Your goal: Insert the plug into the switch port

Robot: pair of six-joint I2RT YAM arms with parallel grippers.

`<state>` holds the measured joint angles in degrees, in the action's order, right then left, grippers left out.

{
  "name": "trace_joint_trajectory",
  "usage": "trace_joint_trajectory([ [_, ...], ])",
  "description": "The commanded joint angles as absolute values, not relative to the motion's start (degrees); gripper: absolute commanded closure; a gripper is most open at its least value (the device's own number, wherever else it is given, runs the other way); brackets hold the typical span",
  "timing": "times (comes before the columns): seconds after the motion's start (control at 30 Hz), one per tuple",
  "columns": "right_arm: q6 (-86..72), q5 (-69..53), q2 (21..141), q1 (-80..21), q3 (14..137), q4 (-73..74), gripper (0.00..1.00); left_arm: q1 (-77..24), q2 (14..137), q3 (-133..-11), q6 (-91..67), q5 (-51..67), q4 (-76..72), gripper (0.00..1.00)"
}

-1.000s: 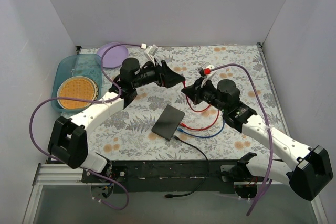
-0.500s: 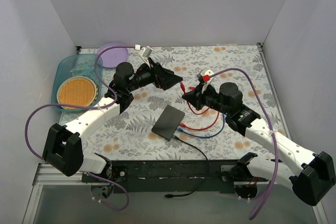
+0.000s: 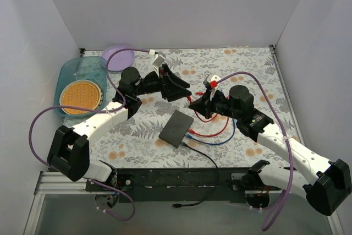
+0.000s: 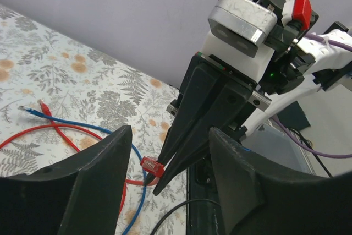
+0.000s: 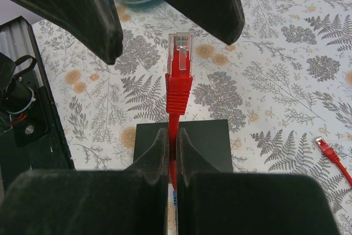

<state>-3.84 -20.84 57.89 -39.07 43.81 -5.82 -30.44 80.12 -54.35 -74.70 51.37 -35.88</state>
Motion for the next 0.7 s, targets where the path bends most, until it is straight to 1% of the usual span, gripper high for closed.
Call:
trace_joint_trajectory([
  [0.0,-3.07,-23.11,56.60,-39.02,47.46,-7.12,0.99,-30.32,80.51,-54.41,-73.39,55.81,-37.44,0.45],
  [0.1,-3.43,-23.47,56.34,-39.11,47.72,-7.12,0.99,-30.32,80.60,-54.23,-73.65,56.16,-37.96,0.48],
  [0.17,-3.69,-23.47,56.08,-39.11,47.64,-7.12,0.99,-30.32,80.60,-54.14,-73.74,56.51,-38.32,0.54],
  [0.23,-3.78,-22.94,55.81,-39.02,47.46,-7.21,0.99,-30.32,80.68,-54.14,-73.57,56.60,-38.32,0.56],
  [0.3,-3.78,-22.59,55.64,-39.11,47.37,-7.38,0.99,-30.32,80.77,-54.05,-73.74,56.78,-38.32,0.60],
  [0.33,-4.04,-22.33,55.46,-39.11,47.29,-7.38,0.99,-30.32,80.86,-54.14,-73.74,56.86,-38.32,0.64],
  [0.37,-4.04,-22.32,55.55,-38.94,47.29,-7.38,0.99,-30.32,81.03,-54.14,-73.83,56.95,-38.32,0.74],
  [0.47,-4.04,-22.24,55.81,-39.02,47.37,-7.30,0.99,-30.32,81.12,-54.32,-74.00,56.69,-38.32,0.91],
  [0.5,-4.13,-22.15,55.90,-39.02,47.37,-7.29,0.99,-30.32,81.04,-54.40,-74.18,56.43,-38.32,1.00],
  [0.57,-4.13,-21.62,55.99,-39.02,47.46,-7.29,0.99,-30.32,81.30,-54.40,-74.27,56.25,-38.41,1.00],
  [0.6,-4.22,-21.45,55.99,-38.94,47.46,-7.38,0.93,-30.32,81.21,-54.40,-74.35,56.51,-38.41,1.00],
  [0.63,-4.22,-20.75,55.99,-39.11,47.46,-7.56,0.85,-30.32,81.30,-54.40,-74.27,56.51,-38.41,1.00],
  [0.67,-4.83,-20.31,55.81,-39.02,47.37,-7.91,0.82,-30.32,81.21,-54.32,-74.27,56.51,-38.23,1.00],
])
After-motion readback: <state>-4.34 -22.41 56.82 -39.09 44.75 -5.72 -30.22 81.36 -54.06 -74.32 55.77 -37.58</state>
